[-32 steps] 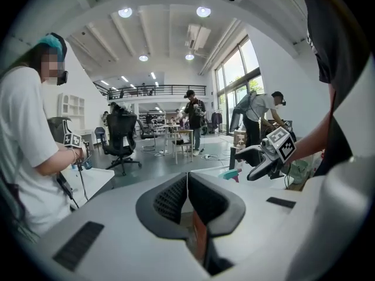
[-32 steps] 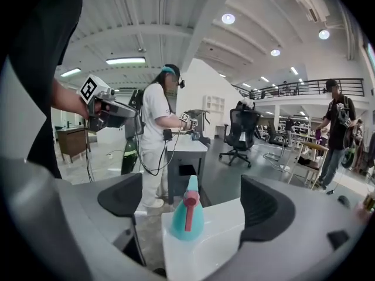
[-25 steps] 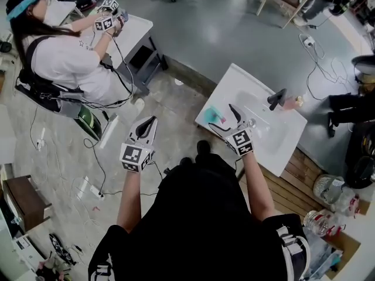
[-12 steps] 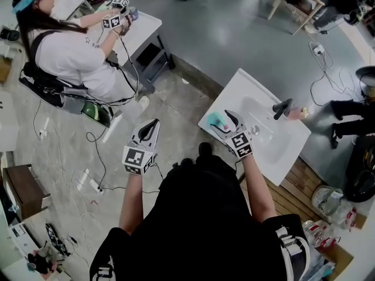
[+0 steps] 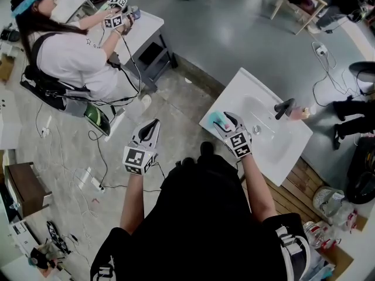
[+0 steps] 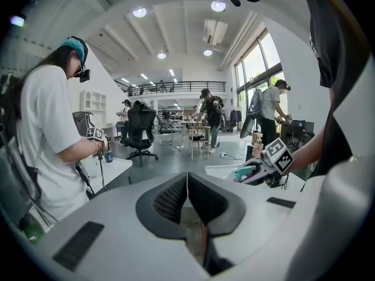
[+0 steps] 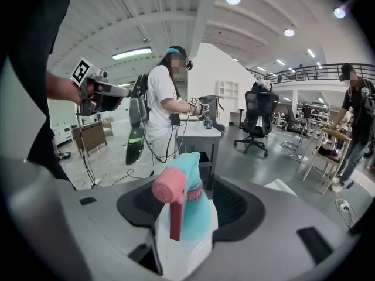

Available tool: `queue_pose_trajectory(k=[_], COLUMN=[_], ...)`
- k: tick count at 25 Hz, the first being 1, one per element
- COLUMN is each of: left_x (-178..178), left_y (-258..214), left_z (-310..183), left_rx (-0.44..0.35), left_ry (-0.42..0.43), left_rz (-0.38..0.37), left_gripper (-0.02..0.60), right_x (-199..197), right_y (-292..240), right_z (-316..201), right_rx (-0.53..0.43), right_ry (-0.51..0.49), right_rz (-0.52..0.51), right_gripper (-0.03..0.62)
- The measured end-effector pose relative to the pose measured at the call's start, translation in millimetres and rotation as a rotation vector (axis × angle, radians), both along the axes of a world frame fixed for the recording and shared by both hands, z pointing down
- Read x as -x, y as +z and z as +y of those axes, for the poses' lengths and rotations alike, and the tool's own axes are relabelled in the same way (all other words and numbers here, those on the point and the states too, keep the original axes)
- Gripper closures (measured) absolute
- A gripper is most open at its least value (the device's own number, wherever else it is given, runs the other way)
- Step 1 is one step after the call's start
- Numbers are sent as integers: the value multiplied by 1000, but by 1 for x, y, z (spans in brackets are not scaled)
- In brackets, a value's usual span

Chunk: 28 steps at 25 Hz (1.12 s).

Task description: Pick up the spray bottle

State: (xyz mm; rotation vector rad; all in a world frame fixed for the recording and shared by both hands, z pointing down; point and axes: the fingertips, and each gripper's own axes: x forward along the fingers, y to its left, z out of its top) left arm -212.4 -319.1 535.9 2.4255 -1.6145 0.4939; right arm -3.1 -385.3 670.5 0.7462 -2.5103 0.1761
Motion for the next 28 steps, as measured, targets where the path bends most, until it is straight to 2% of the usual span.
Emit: queue_pose_trajectory(k=[17,28], left_x=[-1,4], left_y=[5,4], left_z=[9,11], left_rx=[9,10], left_ry=[-20,-18], left_rz=[-4,-2], left_gripper=[555,555], right_x=[-4,-2], right_y=[5,-2], right_z=[-1,-1], right_rx=[-16,-40], right_ry=[-12,-5], right_rz=[19,23], right_gripper=[442,445])
